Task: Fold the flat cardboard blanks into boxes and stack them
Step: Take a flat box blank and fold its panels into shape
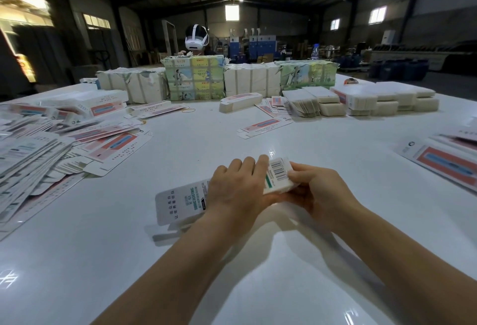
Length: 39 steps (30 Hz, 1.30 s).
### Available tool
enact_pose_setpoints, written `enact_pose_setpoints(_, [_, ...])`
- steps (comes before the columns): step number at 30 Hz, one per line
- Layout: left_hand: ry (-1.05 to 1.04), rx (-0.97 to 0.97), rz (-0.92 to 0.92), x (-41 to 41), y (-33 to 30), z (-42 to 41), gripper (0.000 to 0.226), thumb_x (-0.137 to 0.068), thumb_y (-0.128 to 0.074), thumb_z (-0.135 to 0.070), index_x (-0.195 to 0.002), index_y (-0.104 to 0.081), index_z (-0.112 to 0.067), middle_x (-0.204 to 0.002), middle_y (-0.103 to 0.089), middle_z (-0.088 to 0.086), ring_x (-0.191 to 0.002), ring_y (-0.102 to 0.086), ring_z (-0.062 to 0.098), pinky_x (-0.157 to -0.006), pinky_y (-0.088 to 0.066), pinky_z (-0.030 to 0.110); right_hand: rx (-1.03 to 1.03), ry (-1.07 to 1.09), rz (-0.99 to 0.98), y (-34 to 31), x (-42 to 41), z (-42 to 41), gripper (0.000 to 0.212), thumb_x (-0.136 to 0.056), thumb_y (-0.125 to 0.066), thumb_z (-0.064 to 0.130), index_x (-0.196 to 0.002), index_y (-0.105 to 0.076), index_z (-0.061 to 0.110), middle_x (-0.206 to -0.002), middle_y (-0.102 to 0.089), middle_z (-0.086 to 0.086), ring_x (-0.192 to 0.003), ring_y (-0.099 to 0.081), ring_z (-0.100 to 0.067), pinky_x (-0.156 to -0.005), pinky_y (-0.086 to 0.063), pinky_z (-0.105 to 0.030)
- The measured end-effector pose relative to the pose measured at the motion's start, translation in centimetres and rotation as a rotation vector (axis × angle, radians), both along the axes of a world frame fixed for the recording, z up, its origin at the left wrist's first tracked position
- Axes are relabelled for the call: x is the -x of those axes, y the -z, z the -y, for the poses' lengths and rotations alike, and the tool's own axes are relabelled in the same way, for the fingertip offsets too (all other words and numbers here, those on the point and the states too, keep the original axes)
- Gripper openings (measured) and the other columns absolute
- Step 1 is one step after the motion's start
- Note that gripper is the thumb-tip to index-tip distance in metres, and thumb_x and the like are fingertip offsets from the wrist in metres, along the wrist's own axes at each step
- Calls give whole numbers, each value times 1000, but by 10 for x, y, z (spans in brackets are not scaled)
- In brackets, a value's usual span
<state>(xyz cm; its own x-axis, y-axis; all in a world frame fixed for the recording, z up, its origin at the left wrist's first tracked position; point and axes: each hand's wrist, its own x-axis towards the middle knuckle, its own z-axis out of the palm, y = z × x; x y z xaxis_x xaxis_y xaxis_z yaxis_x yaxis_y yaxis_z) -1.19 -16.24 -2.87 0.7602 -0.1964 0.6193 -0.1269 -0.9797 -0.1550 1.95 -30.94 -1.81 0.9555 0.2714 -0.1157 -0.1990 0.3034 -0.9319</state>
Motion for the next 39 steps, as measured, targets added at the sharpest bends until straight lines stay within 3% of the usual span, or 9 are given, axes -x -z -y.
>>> enact_pose_setpoints(4, [16,-94,153,0,0,2,72,-76,-41,-64,-116,-65,-8,-82,-66,6,-68,-61,25,-56,-48,32,7,61,-43,-1,-3,2,30,-87,-47,-6,-83,-71,10,-77,-74,-14,-66,-72,-23,-54,-59,-30])
enact_pose_setpoints(8, [-47,-213,173,1,-2,1,74,-65,-66,-67,-116,-65,-14,-83,-65,1,-70,-60,21,-58,-45,32,156,88,-22,2,-7,5,26,-84,-53,-1,-88,-74,13,-82,-75,-9,-82,-70,-24,-69,-58,-36])
enact_pose_setpoints(11, [-57,-235,162,3,-4,-1,77,-60,-72,-67,-116,-65,-15,-84,-66,1,-71,-60,21,-59,-45,32,300,117,43,0,-6,8,24,-80,-59,2,-90,-77,16,-82,-75,-6,-74,-61,-17,-61,-48,-29])
enact_pose_setpoints(15, [0,-177,150,6,-6,-5,75,-63,-75,-60,-118,-64,-11,-87,-67,4,-73,-61,25,-61,-50,34,218,71,83,-4,-3,8,20,-86,-58,-2,-94,-74,8,-64,-70,-5,-46,-45,-9,-42,-41,-20])
enact_pose_setpoints(19, [16,-147,133,6,-6,-7,74,-63,-77,-57,-119,-63,-9,-89,-67,7,-74,-61,26,-62,-52,36,211,52,117,-5,0,8,19,-92,-56,1,-97,-73,8,-66,-70,-7,-50,-45,-14,-42,-41,-18])
enact_pose_setpoints(25, [-11,-100,108,5,-3,-4,77,-63,-77,-58,-120,-63,-8,-89,-67,7,-73,-61,27,-63,-52,34,382,93,403,-3,6,5,30,-94,-49,1,-97,-74,17,-67,-70,1,-47,-48,-8,-46,-45,-20])
enact_pose_setpoints(29, [-53,-69,109,4,-3,-1,77,-61,-78,-57,-118,-64,-7,-86,-67,7,-71,-61,26,-60,-49,34,665,206,674,2,6,-1,34,-95,-47,5,-101,-72,27,-75,-59,-2,-51,-54,-10,-48,-45,-15])
enact_pose_setpoints(34, [-71,53,35,6,-5,7,75,-76,-66,-57,-132,-52,-7,-99,-65,9,-85,-60,28,-68,-49,36,379,294,552,5,7,-2,30,-89,-58,5,-77,-75,27,-66,-72,6,-50,-58,-5,-52,-52,-21])
enact_pose_setpoints(39, [-134,55,34,7,-4,13,78,-81,-54,-64,-138,-44,-11,-106,-62,5,-92,-58,24,-70,-42,33,350,341,549,6,9,-6,30,-88,-63,11,-68,-74,30,-74,-70,-1,-51,-58,-7,-50,-49,-18])
